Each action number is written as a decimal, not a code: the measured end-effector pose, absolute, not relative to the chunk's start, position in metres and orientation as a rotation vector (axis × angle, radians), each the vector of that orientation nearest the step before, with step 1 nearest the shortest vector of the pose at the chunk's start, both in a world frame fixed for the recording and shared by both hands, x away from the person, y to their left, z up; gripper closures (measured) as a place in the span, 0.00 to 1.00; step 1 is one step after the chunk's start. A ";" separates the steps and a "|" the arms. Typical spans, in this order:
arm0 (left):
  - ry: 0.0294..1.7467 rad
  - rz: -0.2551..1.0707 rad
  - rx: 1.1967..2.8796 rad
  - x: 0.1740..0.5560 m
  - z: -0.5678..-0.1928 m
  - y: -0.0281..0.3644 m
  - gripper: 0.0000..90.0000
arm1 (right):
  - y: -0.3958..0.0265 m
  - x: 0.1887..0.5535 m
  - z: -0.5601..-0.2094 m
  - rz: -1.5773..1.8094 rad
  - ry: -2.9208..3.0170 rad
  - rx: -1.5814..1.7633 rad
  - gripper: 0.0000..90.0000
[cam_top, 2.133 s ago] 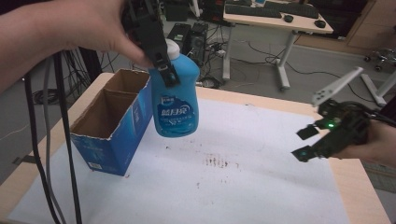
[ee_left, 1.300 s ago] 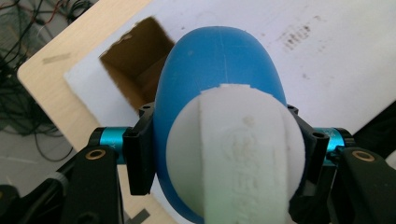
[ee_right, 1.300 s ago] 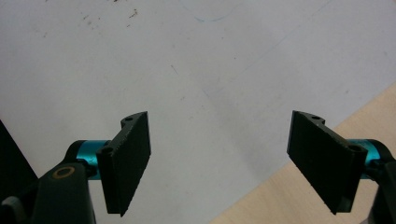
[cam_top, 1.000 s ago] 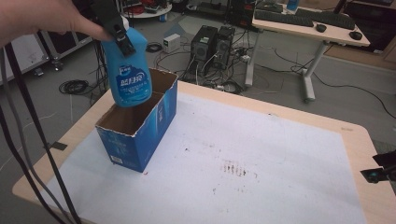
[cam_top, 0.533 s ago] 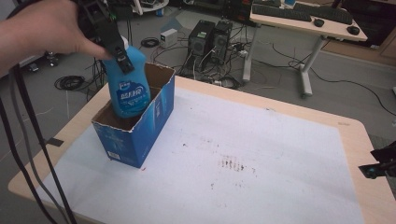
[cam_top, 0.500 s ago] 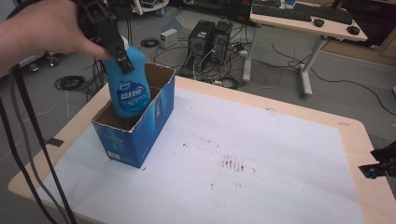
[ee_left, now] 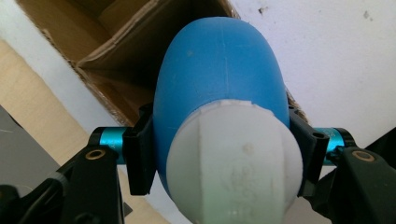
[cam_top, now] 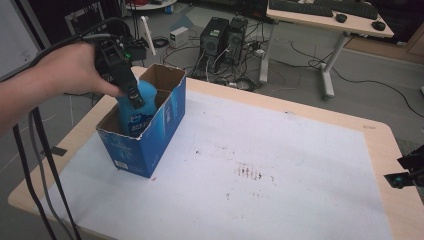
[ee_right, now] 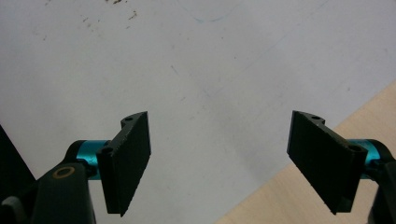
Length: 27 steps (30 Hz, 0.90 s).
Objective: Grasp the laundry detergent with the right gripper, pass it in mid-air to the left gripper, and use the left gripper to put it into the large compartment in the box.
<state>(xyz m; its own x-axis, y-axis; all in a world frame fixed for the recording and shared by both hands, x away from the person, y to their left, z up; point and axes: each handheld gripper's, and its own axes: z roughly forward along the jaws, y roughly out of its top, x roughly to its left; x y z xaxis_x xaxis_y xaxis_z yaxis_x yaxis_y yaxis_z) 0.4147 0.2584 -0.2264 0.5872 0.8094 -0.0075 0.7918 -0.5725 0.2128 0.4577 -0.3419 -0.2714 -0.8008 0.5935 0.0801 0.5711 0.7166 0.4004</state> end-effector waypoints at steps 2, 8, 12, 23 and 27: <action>1.339 0.138 2.629 0.414 -0.233 0.258 0.42 | -0.342 0.458 -0.272 0.639 2.860 0.967 0.24; 1.330 0.125 2.663 0.415 -0.246 0.258 0.42 | -0.343 0.455 -0.275 0.642 2.859 0.969 0.24; 1.323 0.143 2.670 0.415 -0.252 0.258 0.42 | -0.344 0.456 -0.275 0.647 2.859 0.972 0.24; 1.291 0.153 2.699 0.416 -0.263 0.258 0.42 | -0.346 0.456 -0.276 0.652 2.849 0.984 0.24; 1.278 0.168 2.711 0.416 -0.268 0.258 0.42 | -0.346 0.455 -0.277 0.655 2.848 0.983 0.24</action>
<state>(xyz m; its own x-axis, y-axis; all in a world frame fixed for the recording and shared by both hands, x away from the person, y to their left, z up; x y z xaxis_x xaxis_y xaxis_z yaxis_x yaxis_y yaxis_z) 0.4165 0.2577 -0.2676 0.6332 0.7729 0.0413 0.7573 -0.6296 0.1734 0.4549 -0.3458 -0.2765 -0.7953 0.6007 0.0814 0.5760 0.7069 0.4105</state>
